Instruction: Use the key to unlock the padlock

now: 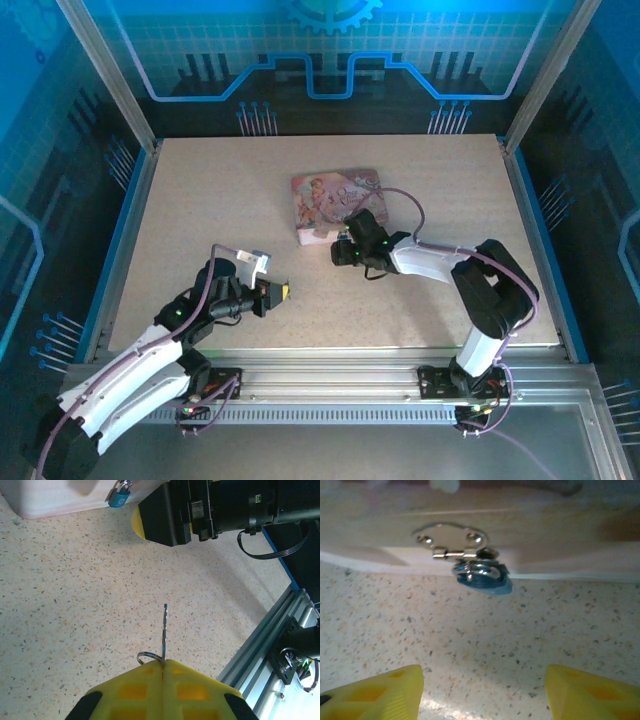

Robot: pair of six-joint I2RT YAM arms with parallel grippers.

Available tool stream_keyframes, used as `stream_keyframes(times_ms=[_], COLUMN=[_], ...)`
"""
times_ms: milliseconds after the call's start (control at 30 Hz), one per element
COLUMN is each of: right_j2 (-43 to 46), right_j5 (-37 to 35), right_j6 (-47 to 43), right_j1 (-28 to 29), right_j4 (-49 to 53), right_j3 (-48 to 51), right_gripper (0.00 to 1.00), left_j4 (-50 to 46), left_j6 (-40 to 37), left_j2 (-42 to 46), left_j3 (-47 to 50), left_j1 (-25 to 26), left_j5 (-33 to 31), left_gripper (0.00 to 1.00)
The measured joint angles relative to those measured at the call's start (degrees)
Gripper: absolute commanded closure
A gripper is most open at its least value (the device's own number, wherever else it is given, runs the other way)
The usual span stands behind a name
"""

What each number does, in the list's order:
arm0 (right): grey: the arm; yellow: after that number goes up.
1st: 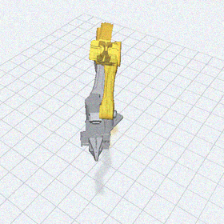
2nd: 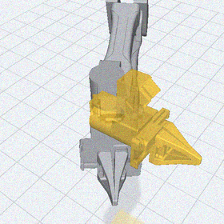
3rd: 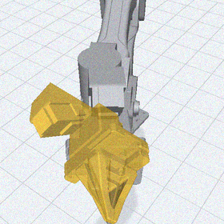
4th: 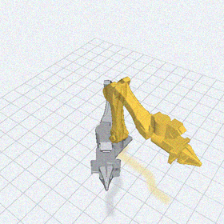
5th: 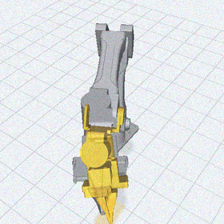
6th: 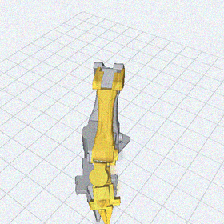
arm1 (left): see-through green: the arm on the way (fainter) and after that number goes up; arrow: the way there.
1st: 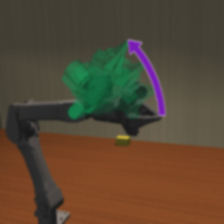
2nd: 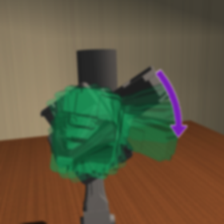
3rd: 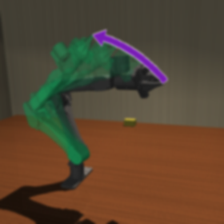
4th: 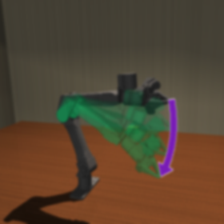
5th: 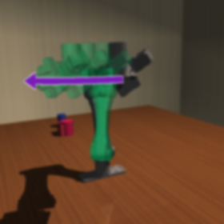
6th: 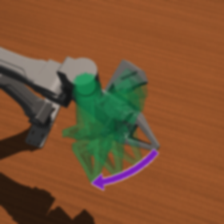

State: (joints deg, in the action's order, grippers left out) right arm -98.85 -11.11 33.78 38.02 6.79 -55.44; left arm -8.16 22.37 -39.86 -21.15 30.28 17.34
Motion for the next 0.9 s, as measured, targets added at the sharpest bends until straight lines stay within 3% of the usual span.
stream_keyframes(times_ms=[300, 900], right_j2=[-6.2, -11.3], right_j5=[-7.3, -11.4], right_j6=[0.7, 0.8], right_j1=[0.9, 1.0], right_j4=[1.3, 3.9], right_j3=[-9.2, -14.9], right_gripper=[0.43, 0.53], left_j4=[1.2, 1.2], left_j6=[-0.1, -2.0], left_j2=[-0.2, -2.4], left_j3=[0.0, 0.0], left_j1=[0.0, 0.0], left_j5=[0.0, 0.1], left_gripper=[1.0, 1.0])
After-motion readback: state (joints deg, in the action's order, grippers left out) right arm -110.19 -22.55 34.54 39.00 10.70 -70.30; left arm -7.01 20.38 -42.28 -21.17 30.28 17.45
